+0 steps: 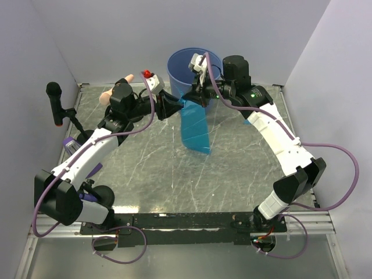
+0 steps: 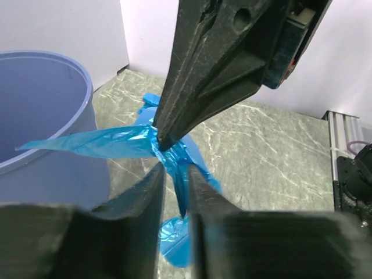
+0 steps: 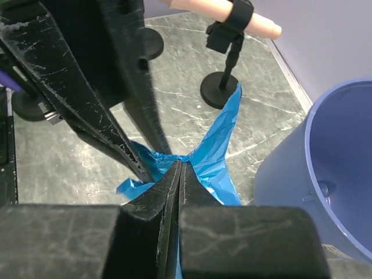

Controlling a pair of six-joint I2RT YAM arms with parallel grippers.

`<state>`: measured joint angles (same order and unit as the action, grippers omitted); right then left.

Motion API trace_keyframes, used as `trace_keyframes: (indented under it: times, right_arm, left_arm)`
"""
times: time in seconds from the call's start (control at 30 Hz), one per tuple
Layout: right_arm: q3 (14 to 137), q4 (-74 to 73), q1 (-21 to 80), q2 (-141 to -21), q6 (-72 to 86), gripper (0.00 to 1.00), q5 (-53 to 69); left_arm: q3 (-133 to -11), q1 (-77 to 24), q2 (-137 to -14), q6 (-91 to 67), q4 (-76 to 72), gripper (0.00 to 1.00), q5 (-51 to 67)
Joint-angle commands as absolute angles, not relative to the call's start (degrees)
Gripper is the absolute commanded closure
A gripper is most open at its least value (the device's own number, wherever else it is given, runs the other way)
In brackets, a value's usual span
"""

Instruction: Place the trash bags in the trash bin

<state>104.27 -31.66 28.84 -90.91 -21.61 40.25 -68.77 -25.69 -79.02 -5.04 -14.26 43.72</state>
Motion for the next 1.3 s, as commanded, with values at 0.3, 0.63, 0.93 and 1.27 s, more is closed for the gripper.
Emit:
trace_keyframes:
  times: [0.3, 0.63, 0.93, 1.27]
  right_arm:
    - [102.41, -24.81, 22.68, -88.77, -14.17, 0.96, 63.45]
    - [101.33, -16.17, 22.76, -89.73, -5.19, 0.93, 65.83]
    - [100.64, -14.33, 23.73, -89.65, -2.90, 0.91, 65.48]
    - [100.11, -15.29, 24.17, -89.65, -3.51, 0.94, 65.65]
  left_arm:
    - [-79.26, -15.65, -81.21, -6.17, -10.21, 0.73, 67.13]
    - [-83.49, -17.93, -84.11, -4.76, -10.21, 0.84, 70.93]
    - [-82.18, -22.50, -83.41, 0.53, -10.98, 0.63, 64.16]
    - [-83.76, -23.12, -84.55, 4.13, -8.09, 0.81, 63.55]
